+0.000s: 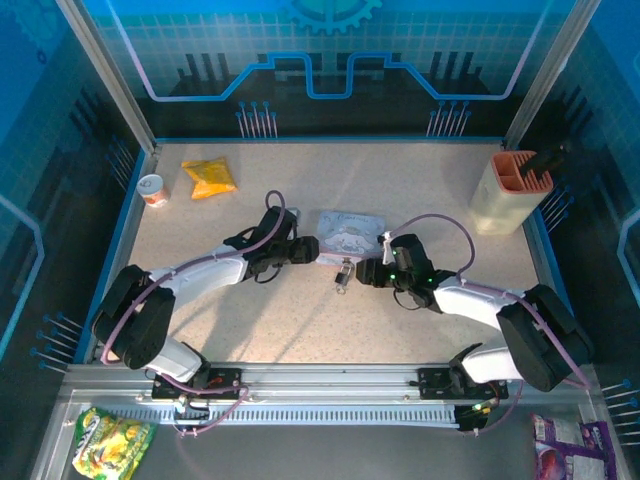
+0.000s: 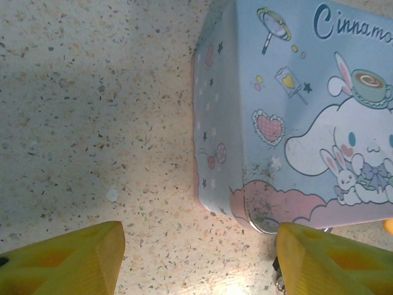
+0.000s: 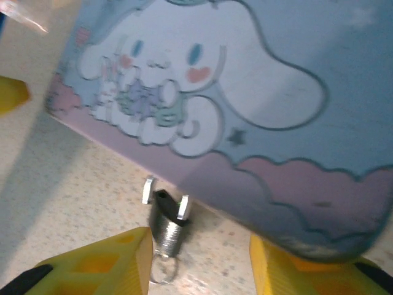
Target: Unlock the padlock with the key
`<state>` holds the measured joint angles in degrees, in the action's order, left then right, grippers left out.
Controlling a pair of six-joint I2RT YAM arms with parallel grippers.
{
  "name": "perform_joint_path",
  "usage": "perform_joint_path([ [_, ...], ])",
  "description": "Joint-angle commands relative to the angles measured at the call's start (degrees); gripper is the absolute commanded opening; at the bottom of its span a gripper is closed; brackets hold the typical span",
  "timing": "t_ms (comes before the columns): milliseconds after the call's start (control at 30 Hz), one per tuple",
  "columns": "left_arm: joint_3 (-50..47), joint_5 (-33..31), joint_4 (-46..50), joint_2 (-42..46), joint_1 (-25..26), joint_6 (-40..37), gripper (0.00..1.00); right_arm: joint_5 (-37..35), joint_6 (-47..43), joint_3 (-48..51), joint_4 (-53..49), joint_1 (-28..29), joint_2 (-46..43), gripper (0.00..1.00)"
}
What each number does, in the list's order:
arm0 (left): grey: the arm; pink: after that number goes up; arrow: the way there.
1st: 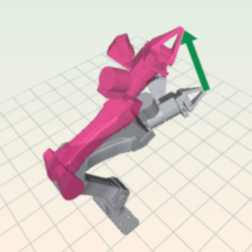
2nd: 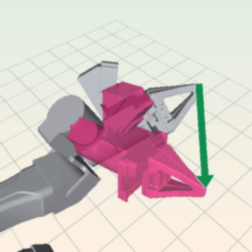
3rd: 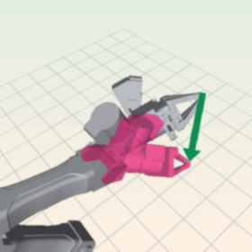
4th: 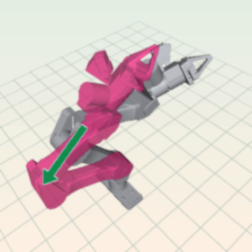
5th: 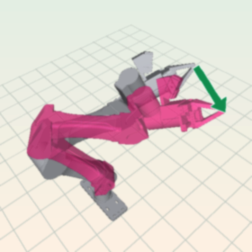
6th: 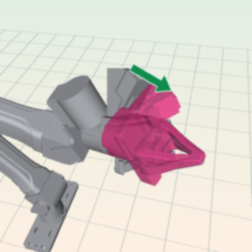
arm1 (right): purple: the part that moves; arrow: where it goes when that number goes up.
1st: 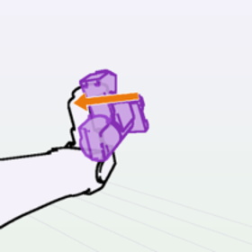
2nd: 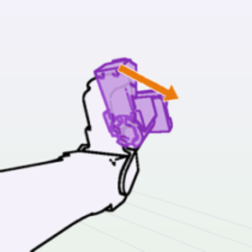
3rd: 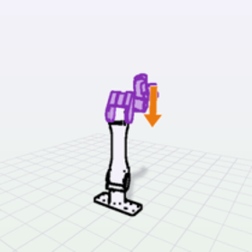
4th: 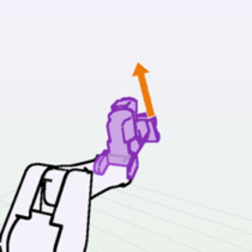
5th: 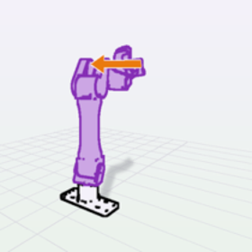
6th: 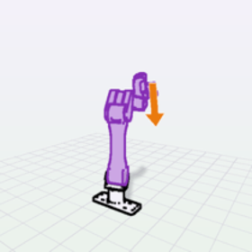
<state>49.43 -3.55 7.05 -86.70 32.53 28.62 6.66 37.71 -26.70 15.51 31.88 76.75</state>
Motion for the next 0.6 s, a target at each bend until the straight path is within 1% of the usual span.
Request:
perform_joint_path([
  [0,1.8,0.4,-1.5,-0.5,0.3,1.4,0.67,-0.9,5.1,3.3,8.1,3.0,-1.1,0.45],
  [133,2.1,0.5,-2.7,-1.5,0.3,1.5,0.68,-3.8,6.3,3.9,11.1,6.3,1.8,0.46],
  [367,4.0,0.9,-3.3,-4.4,0.4,2.4,0.68,-6.2,7.5,2.0,12.8,7.6,9.1,0.46],
  [567,5.3,0.0,-2.2,-5.6,0.4,2.3,0.67,-4.6,8.2,1.0,17.7,8.1,14.1,0.38],
])
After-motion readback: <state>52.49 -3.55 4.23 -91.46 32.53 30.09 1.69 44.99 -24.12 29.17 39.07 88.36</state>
